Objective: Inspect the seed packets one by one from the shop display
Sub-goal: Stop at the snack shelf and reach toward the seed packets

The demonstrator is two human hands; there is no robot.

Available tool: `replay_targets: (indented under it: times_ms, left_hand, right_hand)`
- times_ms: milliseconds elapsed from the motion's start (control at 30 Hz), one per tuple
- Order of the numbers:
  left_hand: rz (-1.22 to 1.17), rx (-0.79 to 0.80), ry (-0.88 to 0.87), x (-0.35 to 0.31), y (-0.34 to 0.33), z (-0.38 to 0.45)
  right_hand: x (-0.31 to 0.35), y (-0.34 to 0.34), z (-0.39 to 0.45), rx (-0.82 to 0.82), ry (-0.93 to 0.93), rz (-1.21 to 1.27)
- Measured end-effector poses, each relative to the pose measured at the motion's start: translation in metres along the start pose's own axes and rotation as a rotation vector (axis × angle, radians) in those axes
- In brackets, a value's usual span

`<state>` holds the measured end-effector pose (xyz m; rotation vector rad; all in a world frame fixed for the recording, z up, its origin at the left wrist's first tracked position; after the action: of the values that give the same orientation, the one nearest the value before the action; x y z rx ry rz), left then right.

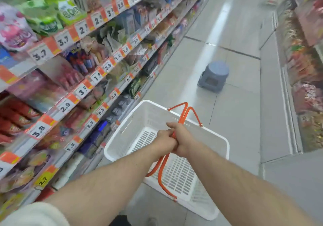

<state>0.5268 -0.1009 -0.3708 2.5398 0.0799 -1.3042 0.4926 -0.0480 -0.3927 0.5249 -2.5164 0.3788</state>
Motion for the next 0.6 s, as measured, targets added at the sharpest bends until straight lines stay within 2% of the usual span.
replay_targets:
  times_ms: [233,367,600]
  left_hand:
    - [0.085,0.226,-0.135,-0.137,-0.067,0.117]
    - [0.143,0.312,-0.090,-0.190,-0.102,0.212]
    - [0.302,0.448,-0.050,-0.309,-0.155,0.352]
  right_hand:
    - [0.140,0.124,0.047,-0.167,0.057,0.281]
    - [0.221,0.192,0.085,-0.286,0.062,0.458]
    - [0.355,0.297,0.159,-0.351,0.071,0.634]
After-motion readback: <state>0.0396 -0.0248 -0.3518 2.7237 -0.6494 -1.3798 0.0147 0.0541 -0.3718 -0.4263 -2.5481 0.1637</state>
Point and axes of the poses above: each hand's wrist, its own z-axis towards the middle knuckle, its own y-axis out of the back of the hand, x = y × z, the point moved 9 cm from there along z, towards the middle knuckle, and after that the axes turned 2 degrees about x, right-handed, at the moved point
